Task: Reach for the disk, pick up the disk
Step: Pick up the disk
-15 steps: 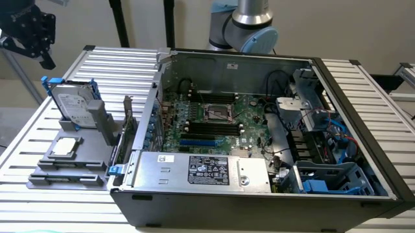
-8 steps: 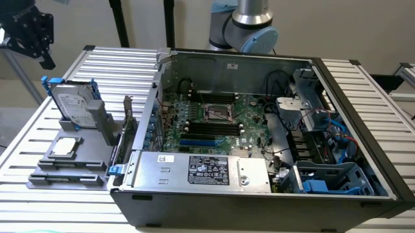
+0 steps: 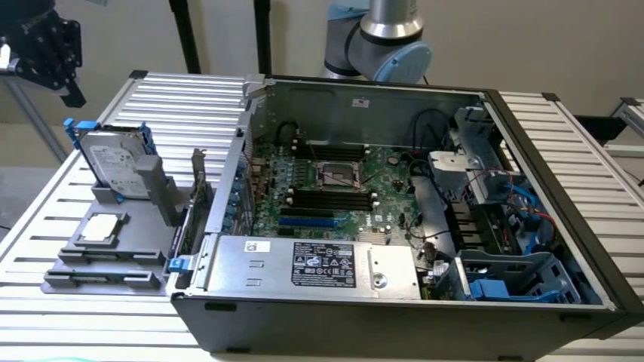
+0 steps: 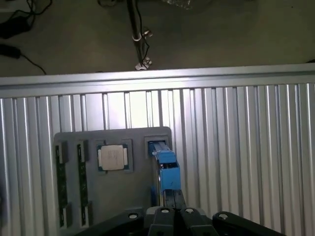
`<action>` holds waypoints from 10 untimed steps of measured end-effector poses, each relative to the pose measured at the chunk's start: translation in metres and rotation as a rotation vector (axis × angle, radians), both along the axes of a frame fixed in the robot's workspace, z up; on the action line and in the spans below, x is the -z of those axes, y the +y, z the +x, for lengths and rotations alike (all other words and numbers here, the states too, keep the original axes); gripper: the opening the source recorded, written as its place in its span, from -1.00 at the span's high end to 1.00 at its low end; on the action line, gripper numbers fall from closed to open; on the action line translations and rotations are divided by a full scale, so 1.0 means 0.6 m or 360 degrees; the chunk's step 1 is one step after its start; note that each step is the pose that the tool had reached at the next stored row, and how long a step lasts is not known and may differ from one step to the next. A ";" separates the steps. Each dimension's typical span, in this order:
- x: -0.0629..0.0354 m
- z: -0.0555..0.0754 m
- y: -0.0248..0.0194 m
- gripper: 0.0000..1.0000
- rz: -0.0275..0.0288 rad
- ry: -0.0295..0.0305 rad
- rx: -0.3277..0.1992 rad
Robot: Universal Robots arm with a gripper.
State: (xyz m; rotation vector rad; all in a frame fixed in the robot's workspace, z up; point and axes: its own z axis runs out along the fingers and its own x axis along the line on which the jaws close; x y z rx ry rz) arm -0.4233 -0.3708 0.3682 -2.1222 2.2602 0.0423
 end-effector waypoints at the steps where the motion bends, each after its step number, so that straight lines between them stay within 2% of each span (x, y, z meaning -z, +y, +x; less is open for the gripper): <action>1: 0.000 0.000 0.0003 0.79 0.00013 0.00055 -0.0007; 3: 0.000 0.000 0.0015 0.79 0.00017 0.00202 -0.0017; 4: 0.000 0.000 0.0025 0.79 0.00018 0.00308 -0.0021; 6: 0.001 0.000 0.0046 0.79 0.00018 0.00609 -0.0025; 7: 0.001 0.000 0.0058 0.79 0.00019 0.00701 -0.0025; 10: 0.001 0.000 0.0064 0.79 0.00011 0.00710 -0.0025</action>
